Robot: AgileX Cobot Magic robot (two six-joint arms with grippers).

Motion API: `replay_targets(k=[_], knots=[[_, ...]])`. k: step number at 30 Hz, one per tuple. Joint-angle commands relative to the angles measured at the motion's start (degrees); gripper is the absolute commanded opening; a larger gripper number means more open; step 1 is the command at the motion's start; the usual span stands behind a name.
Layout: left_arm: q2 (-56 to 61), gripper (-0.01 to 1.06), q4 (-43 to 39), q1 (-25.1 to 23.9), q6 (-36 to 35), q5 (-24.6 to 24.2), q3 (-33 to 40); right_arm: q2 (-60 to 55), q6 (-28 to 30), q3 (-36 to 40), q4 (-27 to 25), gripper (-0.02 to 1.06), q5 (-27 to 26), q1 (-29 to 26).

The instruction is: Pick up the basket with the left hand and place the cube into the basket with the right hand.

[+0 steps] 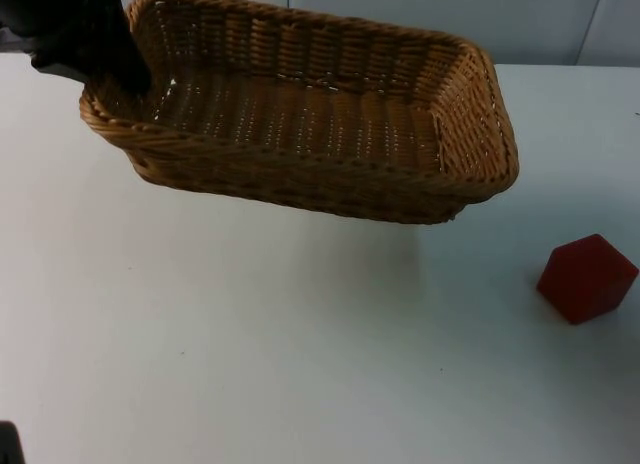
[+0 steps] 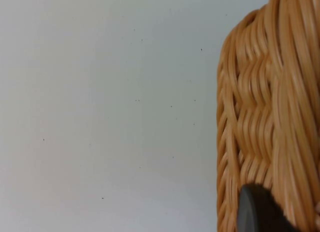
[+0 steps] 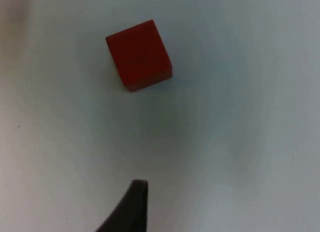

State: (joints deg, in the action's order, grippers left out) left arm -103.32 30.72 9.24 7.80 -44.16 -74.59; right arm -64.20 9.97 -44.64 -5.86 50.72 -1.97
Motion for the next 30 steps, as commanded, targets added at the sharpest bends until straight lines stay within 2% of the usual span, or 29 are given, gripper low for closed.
replay_targets(k=[1,2,5,8,11,15,25,30], knots=[[0.92,0.0,1.65,-0.11,-0.2,1.02,0.11,-9.58,6.67,-5.09,-4.37,1.02,1.48,-0.21],[0.92,0.0,1.65,-0.11,-0.2,1.02,0.11,-9.58,6.67,-5.09,-4.37,1.02,1.48,-0.21],[0.92,0.0,1.65,-0.11,-0.2,1.02,0.11,-18.41,13.4,-10.73,-8.4,1.02,2.73,-0.21],[0.92,0.0,1.65,-0.11,-0.2,1.02,0.11,-22.77,14.97,-13.92,-9.27,1.02,2.73,-0.21],[0.92,0.0,1.65,-0.11,-0.2,1.02,0.11,-29.08,17.57,-18.2,-9.53,1.02,5.92,-0.21],[0.92,0.0,1.65,-0.11,-0.2,1.02,0.11,-34.55,20.13,-20.3,-10.85,1.02,9.08,-0.21],[0.92,0.0,1.65,-0.11,-0.2,1.02,0.11,-42.81,23.6,-20.65,-13.5,1.02,6.05,0.55],[0.92,0.0,1.65,-0.11,-0.2,1.02,0.11,-45.26,25.19,-20.86,-12.89,1.02,3.33,5.01]])
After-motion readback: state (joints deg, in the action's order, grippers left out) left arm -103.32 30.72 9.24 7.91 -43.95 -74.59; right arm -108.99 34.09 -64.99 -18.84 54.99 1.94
